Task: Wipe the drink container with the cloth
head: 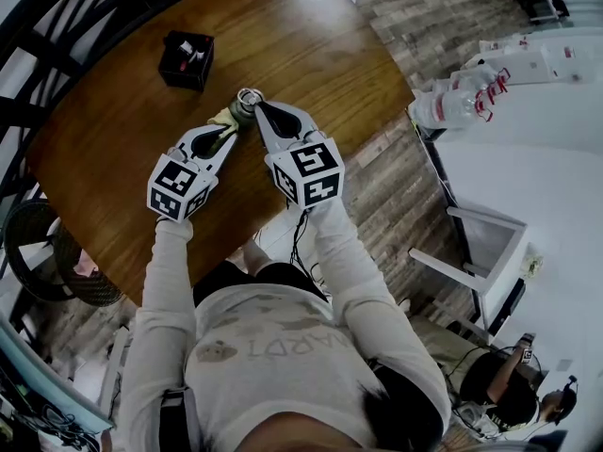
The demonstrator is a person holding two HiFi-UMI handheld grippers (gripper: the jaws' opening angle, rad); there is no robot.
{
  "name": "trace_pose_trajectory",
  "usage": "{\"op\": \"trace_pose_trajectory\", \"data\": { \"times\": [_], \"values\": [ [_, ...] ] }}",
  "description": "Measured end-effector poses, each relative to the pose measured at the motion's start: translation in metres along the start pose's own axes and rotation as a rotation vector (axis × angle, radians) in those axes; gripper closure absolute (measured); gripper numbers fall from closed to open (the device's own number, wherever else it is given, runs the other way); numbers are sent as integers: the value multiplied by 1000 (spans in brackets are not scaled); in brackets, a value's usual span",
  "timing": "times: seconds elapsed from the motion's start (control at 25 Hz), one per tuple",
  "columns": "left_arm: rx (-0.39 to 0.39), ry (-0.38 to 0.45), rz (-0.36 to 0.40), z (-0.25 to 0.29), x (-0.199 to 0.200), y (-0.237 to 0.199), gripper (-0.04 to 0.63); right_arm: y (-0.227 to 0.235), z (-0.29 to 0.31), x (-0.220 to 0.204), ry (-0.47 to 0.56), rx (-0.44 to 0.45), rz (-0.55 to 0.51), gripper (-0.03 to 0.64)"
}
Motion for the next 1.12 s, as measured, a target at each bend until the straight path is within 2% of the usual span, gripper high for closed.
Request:
{"op": "trace_pose_trajectory", "data": {
  "times": [0.24,0.52,1.12],
  "values": [
    [74,56,29,-29,16,10,565,-7,-20,-5,45,-16,12,606],
    [153,136,63,-60,39,21,566,-14,-46,8,122,-34,-6,606],
    [238,270,104,-116,78,68,566,-38,-112,37,253,-21,-53,606]
  ]
}}
Point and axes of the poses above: the fingertips, and each gripper's own axes: z forward along the fingers, y to its right, x out of its top, the point moved 4 cm from there along -z, backward along the fingers
